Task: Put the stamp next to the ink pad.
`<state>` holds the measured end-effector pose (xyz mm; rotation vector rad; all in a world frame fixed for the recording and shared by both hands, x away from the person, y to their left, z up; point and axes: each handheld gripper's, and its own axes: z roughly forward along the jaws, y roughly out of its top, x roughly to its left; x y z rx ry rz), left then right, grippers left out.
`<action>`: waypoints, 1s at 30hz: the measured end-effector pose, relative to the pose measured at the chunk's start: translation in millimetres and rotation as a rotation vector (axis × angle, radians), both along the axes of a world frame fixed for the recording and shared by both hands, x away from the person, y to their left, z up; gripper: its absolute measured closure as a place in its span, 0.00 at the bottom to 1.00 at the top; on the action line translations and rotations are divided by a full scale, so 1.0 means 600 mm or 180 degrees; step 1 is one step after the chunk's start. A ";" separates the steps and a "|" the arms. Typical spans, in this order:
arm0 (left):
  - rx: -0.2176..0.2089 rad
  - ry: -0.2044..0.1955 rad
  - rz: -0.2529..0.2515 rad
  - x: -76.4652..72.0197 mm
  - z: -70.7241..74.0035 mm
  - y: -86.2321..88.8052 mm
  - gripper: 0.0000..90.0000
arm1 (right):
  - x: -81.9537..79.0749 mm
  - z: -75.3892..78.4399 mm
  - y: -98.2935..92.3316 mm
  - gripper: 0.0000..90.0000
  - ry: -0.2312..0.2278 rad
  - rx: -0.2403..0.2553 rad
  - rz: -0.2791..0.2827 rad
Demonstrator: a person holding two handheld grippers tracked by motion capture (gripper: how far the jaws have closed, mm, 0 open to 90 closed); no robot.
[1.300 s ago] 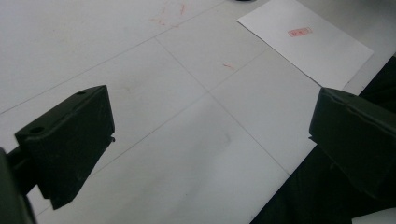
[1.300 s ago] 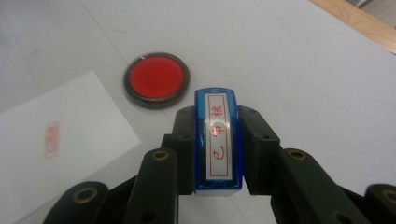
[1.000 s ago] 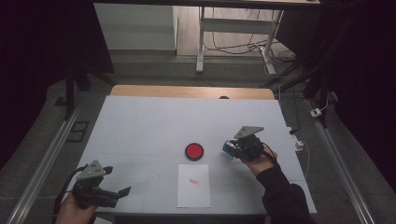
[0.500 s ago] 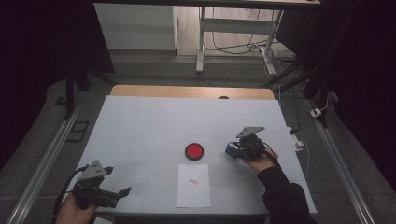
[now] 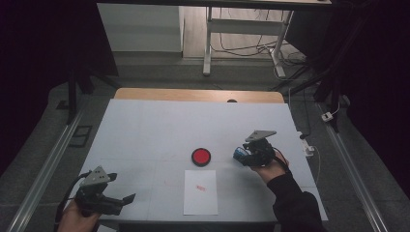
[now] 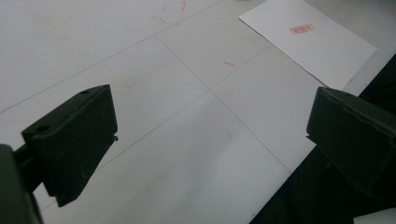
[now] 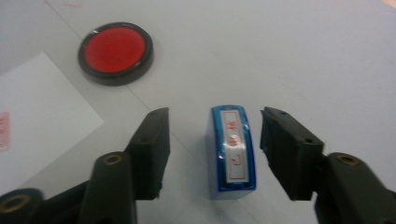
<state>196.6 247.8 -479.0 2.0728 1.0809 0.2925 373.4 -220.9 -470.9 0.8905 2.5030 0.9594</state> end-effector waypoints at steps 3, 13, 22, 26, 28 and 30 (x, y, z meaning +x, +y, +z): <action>0.0001 -0.0001 0.0000 0.000 0.000 0.000 0.02 | -0.009 0.007 0.003 0.43 0.0038 0.0036 0.0009; 0.0004 -0.0013 -0.0009 -0.001 0.000 0.000 0.03 | -0.038 0.023 -0.008 0.30 0.0007 0.0227 -0.0097; 0.0000 -0.0024 -0.0007 -0.001 0.001 0.001 0.03 | -0.066 0.032 -0.022 0.18 0.0002 0.0342 -0.0233; -0.0010 -0.0029 -0.0004 -0.001 0.001 0.001 0.03 | -0.078 0.034 -0.027 0.12 0.0008 0.0349 -0.0295; -0.0013 -0.0031 -0.0001 -0.002 0.001 0.002 0.03 | -0.084 0.036 -0.030 0.11 0.0010 0.0382 -0.0329; -0.0017 -0.0034 0.0005 -0.003 0.001 0.002 0.03 | -0.091 0.039 -0.035 0.10 -0.0005 0.0396 -0.0358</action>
